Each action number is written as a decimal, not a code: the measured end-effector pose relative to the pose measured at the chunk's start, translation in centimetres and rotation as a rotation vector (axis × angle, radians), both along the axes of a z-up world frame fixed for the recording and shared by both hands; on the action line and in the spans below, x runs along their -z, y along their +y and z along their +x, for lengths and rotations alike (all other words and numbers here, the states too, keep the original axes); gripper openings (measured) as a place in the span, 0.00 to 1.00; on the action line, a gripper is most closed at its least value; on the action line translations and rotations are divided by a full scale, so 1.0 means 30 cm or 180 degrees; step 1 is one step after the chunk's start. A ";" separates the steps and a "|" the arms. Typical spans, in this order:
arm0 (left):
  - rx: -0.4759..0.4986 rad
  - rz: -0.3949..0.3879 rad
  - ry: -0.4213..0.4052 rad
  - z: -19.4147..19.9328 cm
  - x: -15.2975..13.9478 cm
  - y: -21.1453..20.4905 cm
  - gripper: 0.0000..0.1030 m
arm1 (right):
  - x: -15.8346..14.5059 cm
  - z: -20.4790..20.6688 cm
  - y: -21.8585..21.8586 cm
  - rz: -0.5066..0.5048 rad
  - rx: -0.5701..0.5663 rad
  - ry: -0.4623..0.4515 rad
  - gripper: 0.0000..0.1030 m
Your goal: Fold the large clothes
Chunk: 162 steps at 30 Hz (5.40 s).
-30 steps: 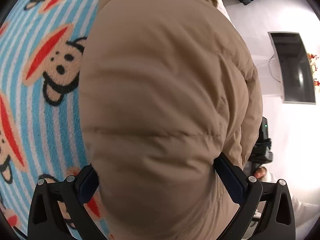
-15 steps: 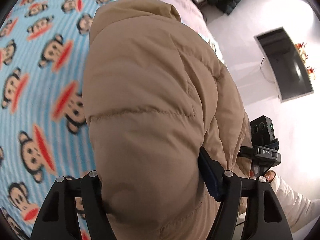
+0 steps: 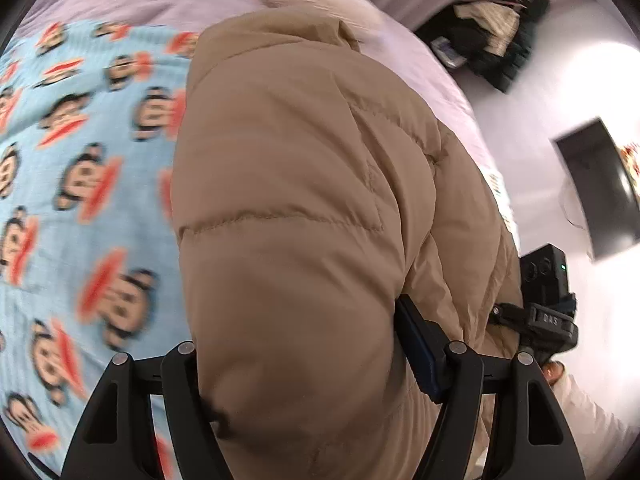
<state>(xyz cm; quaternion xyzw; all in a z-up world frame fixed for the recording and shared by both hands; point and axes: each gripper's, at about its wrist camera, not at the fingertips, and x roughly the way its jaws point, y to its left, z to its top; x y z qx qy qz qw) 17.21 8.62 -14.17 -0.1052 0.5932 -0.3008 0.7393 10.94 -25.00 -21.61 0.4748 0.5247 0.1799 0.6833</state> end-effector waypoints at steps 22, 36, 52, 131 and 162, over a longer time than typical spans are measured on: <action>-0.0228 0.0782 -0.0695 0.258 -0.013 0.016 0.82 | -0.242 0.010 0.323 -0.0917 -0.0213 -0.0036 0.27; -0.0006 0.1209 -0.0839 0.141 -0.024 -0.060 0.84 | 0.036 -0.174 0.426 -0.1701 -0.0497 0.0727 0.18; -0.0104 0.1319 -0.0323 -0.272 -0.001 0.249 0.84 | -0.152 -0.317 0.450 -0.1983 -0.0258 0.0731 0.30; -0.0720 0.1433 -0.1324 -0.727 -0.717 0.322 1.00 | -0.881 -0.550 0.559 -0.2913 0.0230 -0.0375 1.00; -0.0604 0.1402 -0.1363 -0.632 -0.761 0.400 1.00 | -0.916 -0.489 0.661 -0.2976 0.0463 -0.0295 1.00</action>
